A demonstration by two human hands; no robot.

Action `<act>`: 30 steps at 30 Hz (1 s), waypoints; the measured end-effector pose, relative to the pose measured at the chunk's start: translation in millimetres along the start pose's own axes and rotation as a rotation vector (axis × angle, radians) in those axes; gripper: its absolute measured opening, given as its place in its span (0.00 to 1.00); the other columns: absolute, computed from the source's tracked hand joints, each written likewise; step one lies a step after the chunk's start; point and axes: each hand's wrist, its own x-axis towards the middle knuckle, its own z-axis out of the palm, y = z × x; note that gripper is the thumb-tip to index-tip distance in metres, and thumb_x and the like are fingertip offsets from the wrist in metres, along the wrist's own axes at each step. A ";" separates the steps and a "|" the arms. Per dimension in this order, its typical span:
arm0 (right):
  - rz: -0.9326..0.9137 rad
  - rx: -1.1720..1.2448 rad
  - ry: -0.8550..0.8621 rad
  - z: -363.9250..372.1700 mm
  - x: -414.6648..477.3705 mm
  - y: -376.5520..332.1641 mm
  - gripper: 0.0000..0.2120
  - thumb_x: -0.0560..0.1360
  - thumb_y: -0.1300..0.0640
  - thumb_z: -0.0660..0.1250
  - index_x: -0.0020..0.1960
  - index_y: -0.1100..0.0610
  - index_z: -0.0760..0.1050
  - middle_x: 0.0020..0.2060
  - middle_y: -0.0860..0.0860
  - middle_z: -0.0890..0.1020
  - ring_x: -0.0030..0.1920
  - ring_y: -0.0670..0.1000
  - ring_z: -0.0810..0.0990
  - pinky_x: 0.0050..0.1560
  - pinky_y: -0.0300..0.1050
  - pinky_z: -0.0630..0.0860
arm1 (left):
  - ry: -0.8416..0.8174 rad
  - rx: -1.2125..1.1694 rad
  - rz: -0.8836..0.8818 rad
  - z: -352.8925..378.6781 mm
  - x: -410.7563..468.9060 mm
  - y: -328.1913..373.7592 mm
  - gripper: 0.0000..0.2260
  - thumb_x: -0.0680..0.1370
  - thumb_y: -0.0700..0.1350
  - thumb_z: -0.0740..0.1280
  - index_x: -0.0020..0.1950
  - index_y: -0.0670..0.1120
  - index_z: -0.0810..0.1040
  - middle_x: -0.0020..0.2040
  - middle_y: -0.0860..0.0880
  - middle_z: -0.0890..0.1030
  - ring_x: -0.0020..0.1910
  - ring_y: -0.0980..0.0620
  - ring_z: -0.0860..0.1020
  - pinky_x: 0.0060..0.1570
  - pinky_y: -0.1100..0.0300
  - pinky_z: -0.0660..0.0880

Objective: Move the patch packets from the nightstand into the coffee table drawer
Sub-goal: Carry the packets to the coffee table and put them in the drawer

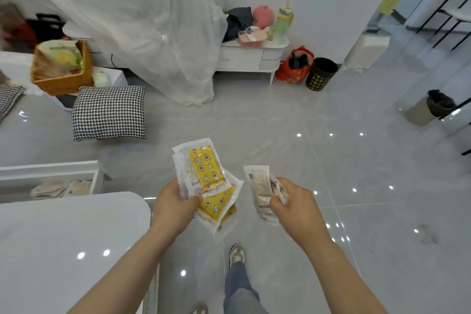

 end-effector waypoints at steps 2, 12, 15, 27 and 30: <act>-0.036 -0.007 -0.042 -3.4 31.8 3.3 0.17 0.72 0.63 0.63 0.58 0.50 0.78 0.46 0.46 0.84 0.45 0.48 0.82 0.49 0.48 0.79 | 0.042 0.004 -0.017 6.5 19.3 6.3 0.12 0.74 0.39 0.68 0.47 0.57 0.75 0.46 0.53 0.82 0.46 0.49 0.81 0.46 0.51 0.80; -0.167 -0.147 -0.265 -10.0 163.3 3.5 0.17 0.71 0.61 0.63 0.58 0.50 0.78 0.44 0.49 0.84 0.42 0.51 0.81 0.44 0.46 0.77 | 0.192 0.024 -0.139 30.2 84.4 25.2 0.10 0.74 0.41 0.69 0.48 0.56 0.76 0.45 0.53 0.82 0.45 0.51 0.81 0.42 0.58 0.76; -0.196 -0.171 -0.328 -2.2 190.5 -3.2 0.18 0.72 0.62 0.63 0.60 0.50 0.77 0.46 0.49 0.84 0.45 0.51 0.81 0.46 0.45 0.77 | 0.241 0.036 -0.189 28.6 101.0 25.7 0.09 0.74 0.40 0.69 0.50 0.53 0.76 0.45 0.51 0.81 0.45 0.48 0.80 0.43 0.57 0.75; -0.375 -0.283 -0.519 74.5 310.2 -79.2 0.18 0.73 0.61 0.62 0.62 0.52 0.76 0.46 0.52 0.84 0.43 0.53 0.80 0.43 0.46 0.76 | 0.351 -0.099 -0.361 -28.2 190.9 28.5 0.08 0.73 0.44 0.70 0.50 0.53 0.76 0.46 0.51 0.81 0.46 0.48 0.80 0.48 0.51 0.79; -0.412 -0.319 -0.563 95.5 334.5 -106.4 0.18 0.74 0.61 0.62 0.63 0.52 0.75 0.47 0.53 0.83 0.45 0.54 0.80 0.44 0.46 0.76 | 0.381 -0.114 -0.415 -52.2 212.8 26.1 0.11 0.74 0.41 0.69 0.55 0.49 0.77 0.50 0.48 0.82 0.49 0.46 0.81 0.52 0.48 0.78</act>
